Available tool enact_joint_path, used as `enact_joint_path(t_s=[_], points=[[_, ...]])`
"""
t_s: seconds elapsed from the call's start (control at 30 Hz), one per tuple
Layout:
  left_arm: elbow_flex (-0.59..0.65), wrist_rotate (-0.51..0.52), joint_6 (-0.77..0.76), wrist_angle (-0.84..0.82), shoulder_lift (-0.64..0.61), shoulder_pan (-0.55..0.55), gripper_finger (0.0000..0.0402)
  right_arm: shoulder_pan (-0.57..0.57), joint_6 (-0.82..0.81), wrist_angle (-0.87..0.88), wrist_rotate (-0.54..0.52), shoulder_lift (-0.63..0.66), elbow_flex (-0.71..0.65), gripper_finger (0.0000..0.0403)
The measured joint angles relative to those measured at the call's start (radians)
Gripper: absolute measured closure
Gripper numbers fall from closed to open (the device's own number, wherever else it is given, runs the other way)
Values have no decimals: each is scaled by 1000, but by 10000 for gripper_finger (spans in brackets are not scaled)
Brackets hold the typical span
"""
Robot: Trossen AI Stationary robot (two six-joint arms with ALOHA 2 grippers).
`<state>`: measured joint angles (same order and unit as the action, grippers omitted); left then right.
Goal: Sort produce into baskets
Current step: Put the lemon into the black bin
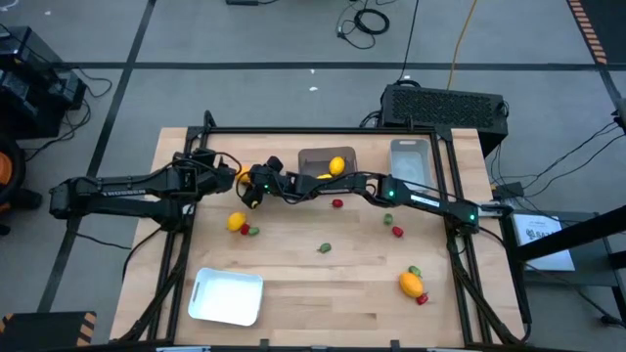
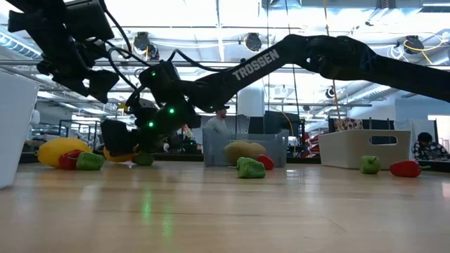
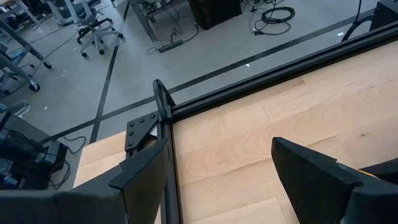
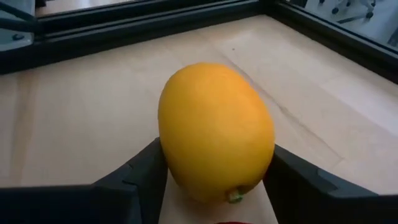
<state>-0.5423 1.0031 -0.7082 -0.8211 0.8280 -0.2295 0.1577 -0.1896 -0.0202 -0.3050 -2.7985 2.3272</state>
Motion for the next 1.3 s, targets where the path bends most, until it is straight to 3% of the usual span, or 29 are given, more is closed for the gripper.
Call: enact_joint_path(t_s=[0.37,1.17,1.3], points=[[0,-15,14,-1,0,0,111,-13,38,332,23,152,0,180],[0,-37,10,0,0,0,111,61,51,1324,9,491,0,179],[0,-41,8,1,0,0,111,76,36,1358,-53,486,-4,179]])
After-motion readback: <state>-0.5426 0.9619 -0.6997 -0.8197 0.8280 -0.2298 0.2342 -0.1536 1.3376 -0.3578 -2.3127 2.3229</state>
